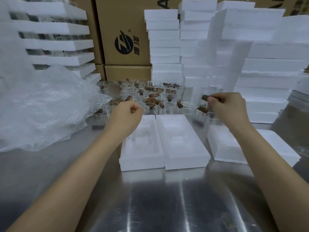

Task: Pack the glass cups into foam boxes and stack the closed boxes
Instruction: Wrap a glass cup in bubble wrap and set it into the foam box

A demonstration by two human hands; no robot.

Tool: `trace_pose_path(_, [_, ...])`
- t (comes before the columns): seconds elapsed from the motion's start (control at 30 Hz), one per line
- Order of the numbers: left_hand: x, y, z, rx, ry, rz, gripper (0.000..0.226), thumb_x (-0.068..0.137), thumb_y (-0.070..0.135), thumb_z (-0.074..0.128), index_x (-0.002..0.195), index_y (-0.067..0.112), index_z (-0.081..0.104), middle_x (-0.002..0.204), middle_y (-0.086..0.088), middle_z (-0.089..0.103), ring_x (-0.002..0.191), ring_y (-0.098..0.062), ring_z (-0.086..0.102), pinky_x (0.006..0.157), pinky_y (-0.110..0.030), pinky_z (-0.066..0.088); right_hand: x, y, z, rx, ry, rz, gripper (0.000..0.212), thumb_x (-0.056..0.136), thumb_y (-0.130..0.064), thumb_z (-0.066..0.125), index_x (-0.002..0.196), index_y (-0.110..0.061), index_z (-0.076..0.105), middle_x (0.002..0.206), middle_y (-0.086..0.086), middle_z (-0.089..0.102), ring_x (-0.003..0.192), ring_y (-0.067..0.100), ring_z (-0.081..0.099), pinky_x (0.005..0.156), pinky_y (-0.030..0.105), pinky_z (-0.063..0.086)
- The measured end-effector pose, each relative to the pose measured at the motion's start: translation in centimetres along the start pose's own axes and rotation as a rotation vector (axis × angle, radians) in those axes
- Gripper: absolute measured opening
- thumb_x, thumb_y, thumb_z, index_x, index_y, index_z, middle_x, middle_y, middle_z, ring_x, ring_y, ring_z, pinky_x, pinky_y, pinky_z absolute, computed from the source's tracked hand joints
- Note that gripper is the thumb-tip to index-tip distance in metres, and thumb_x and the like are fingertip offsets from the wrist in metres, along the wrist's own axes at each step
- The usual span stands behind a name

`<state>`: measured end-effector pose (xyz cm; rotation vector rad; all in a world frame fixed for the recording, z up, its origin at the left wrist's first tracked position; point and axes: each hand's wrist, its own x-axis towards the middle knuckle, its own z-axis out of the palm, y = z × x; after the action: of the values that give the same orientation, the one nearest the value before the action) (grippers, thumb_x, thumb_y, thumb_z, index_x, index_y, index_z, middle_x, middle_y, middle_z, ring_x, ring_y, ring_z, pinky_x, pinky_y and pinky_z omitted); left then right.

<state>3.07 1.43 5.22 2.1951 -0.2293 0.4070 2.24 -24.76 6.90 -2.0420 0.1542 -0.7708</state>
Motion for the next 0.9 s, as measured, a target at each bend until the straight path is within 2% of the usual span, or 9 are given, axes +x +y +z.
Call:
trace_pose_path(0.03, [0.0, 0.2, 0.1, -0.065, -0.025, 0.003, 0.018, 0.096, 0.024, 0.052, 0.082, 0.018, 0.064, 0.078, 0.002, 0.068, 0.057, -0.009, 0.052, 0.055, -0.026, 0.04, -0.4, -0.6, 0.2, 0.15, -0.028, 0.022, 0.017, 0.091, -0.004, 0.057, 0.085, -0.005, 0.073, 0.073, 0.0, 0.066, 0.057, -0.002, 0.062, 0.057, 0.004, 0.044])
trace_pose_path(0.1, [-0.2, 0.6, 0.3, -0.212, -0.117, 0.008, 0.014, 0.097, 0.035, 0.052, 0.094, 0.027, 0.063, 0.089, 0.009, 0.071, 0.062, -0.005, 0.062, 0.059, -0.024, 0.044, -1.3, -1.5, 1.5, 0.302, -0.148, 0.03, 0.017, 0.094, -0.005, 0.057, 0.087, -0.011, 0.073, 0.076, 0.006, 0.068, 0.068, 0.009, 0.062, 0.07, 0.017, 0.051])
trace_pose_path(0.13, [-0.3, 0.6, 0.5, -0.292, -0.176, -0.004, 0.018, 0.097, 0.041, 0.05, 0.104, 0.029, 0.062, 0.095, 0.01, 0.072, 0.069, -0.004, 0.067, 0.062, -0.023, 0.046, -1.8, -1.7, 2.4, 0.352, -0.216, 0.022, 0.017, 0.095, -0.005, 0.056, 0.091, -0.01, 0.072, 0.075, 0.005, 0.067, 0.068, 0.01, 0.06, 0.072, 0.02, 0.051])
trace_pose_path(0.2, [-0.3, 0.5, 0.7, -0.471, -0.283, -0.09, 0.026, 0.097, 0.045, 0.048, 0.117, 0.031, 0.059, 0.103, 0.008, 0.072, 0.082, -0.007, 0.071, 0.065, -0.021, 0.048, -2.6, -1.6, 4.0, 0.426, -0.296, 0.03, 0.015, 0.096, -0.004, 0.054, 0.098, -0.007, 0.069, 0.073, 0.001, 0.065, 0.063, 0.005, 0.059, 0.065, 0.016, 0.051])
trace_pose_path(0.3, [-0.1, -0.1, 0.5, -0.634, -0.354, -0.198, 0.026, 0.095, 0.041, 0.053, 0.115, 0.027, 0.061, 0.108, 0.002, 0.072, 0.093, -0.011, 0.071, 0.068, -0.018, 0.051, -3.1, -0.9, 5.1, 0.421, -0.331, 0.05, 0.018, 0.097, -0.005, 0.052, 0.093, -0.013, 0.068, 0.074, 0.0, 0.064, 0.064, 0.004, 0.059, 0.064, 0.015, 0.051])
trace_pose_path(0.43, [-0.1, -0.6, 0.8, -0.552, -0.385, -0.187, 0.028, 0.084, 0.037, 0.066, 0.107, 0.021, 0.062, 0.109, 0.002, 0.069, 0.091, -0.007, 0.07, 0.074, -0.016, 0.055, -3.5, 0.1, 5.8, 0.359, -0.378, 0.075, 0.021, 0.098, -0.007, 0.052, 0.091, -0.023, 0.063, 0.083, 0.001, 0.064, 0.075, 0.01, 0.06, 0.07, 0.019, 0.052])
trace_pose_path(0.63, [-0.2, -0.5, 1.0, -0.566, -0.358, -0.174, 0.042, 0.069, 0.039, 0.069, 0.106, 0.02, 0.061, 0.102, 0.002, 0.071, 0.086, -0.008, 0.072, 0.073, -0.015, 0.055, -3.4, 0.3, 6.0, 0.369, -0.358, 0.079, 0.017, 0.099, -0.009, 0.05, 0.095, -0.021, 0.061, 0.083, 0.0, 0.062, 0.067, 0.004, 0.059, 0.066, 0.017, 0.052])
trace_pose_path(0.8, [-0.3, -0.4, 1.0, -0.533, -0.362, -0.183, 0.042, 0.084, 0.03, 0.069, 0.121, 0.012, 0.058, 0.106, 0.001, 0.07, 0.086, -0.009, 0.072, 0.077, -0.017, 0.056, -3.3, 0.3, 6.0, 0.362, -0.359, 0.068, 0.02, 0.1, -0.009, 0.049, 0.094, -0.024, 0.061, 0.082, 0.001, 0.061, 0.064, 0.003, 0.06, 0.069, 0.022, 0.053])
trace_pose_path(0.9, [-0.3, -0.4, 0.9, -0.544, -0.361, -0.175, 0.048, 0.083, 0.031, 0.069, 0.126, 0.014, 0.056, 0.109, 0.0, 0.07, 0.087, -0.009, 0.071, 0.078, -0.017, 0.056, -3.3, 0.4, 5.8, 0.374, -0.366, 0.054, 0.02, 0.098, -0.006, 0.051, 0.098, -0.02, 0.064, 0.084, 0.001, 0.064, 0.067, 0.004, 0.063, 0.067, 0.019, 0.052])
